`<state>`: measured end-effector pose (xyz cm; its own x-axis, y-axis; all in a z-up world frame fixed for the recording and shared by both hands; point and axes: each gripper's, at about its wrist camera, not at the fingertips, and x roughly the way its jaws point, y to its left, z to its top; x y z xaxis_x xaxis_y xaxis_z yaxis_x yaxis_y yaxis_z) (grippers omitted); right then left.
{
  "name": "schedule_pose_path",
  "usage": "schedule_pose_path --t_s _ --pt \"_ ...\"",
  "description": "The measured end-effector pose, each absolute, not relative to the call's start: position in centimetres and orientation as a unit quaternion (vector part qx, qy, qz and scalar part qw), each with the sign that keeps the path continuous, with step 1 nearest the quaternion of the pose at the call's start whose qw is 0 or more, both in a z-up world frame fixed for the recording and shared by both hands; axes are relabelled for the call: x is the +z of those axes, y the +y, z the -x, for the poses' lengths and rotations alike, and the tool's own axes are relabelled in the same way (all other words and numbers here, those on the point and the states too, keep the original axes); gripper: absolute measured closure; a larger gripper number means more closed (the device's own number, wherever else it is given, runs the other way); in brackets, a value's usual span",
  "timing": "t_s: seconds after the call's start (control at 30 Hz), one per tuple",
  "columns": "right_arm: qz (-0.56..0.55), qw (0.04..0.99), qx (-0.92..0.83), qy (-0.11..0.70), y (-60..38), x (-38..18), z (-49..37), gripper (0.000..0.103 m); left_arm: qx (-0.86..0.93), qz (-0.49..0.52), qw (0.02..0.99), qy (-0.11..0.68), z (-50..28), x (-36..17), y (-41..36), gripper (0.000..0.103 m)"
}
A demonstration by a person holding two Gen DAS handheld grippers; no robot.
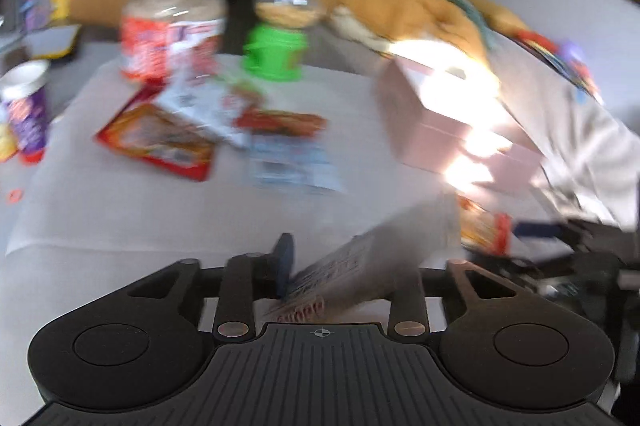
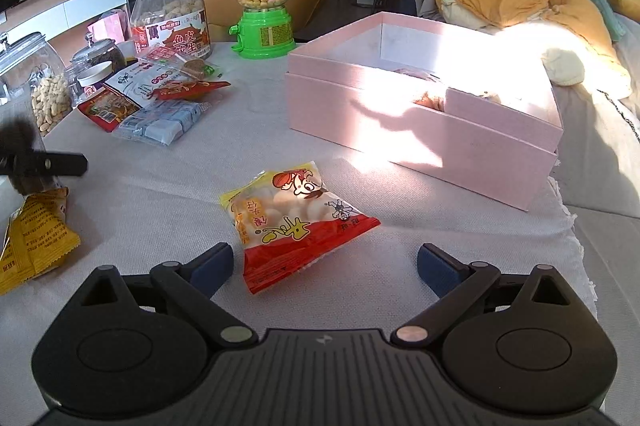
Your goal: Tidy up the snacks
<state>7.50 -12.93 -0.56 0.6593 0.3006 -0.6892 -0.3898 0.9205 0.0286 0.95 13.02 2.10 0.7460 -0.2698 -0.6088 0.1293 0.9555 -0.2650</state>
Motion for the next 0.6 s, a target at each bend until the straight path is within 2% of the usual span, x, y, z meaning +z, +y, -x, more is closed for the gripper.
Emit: schedule_pose_path --t_s 0.1,0.23,0.5,0.6 --pt "0.061 0.909 0.190 0.366 -12.9 -0.6 -7.5 0.004 -0.124 0.102 0.932 0.324 -0.3 3.2 12.2 0.062" --pt "0.060 0.909 0.190 0.366 -12.9 -0.6 -7.5 0.004 -0.123 0.165 0.937 0.281 0.5 5.0 13.8 0.062" --pt "0.060 0.909 0.190 0.366 -12.9 -0.6 -7.5 0.004 -0.079 0.167 0.936 0.299 1.5 6.4 15.8 0.062" --pt "0.061 0.909 0.190 0.366 -12.9 -0.6 -7.5 0.004 -0.001 0.119 0.940 0.318 2.3 6.5 15.8 0.062"
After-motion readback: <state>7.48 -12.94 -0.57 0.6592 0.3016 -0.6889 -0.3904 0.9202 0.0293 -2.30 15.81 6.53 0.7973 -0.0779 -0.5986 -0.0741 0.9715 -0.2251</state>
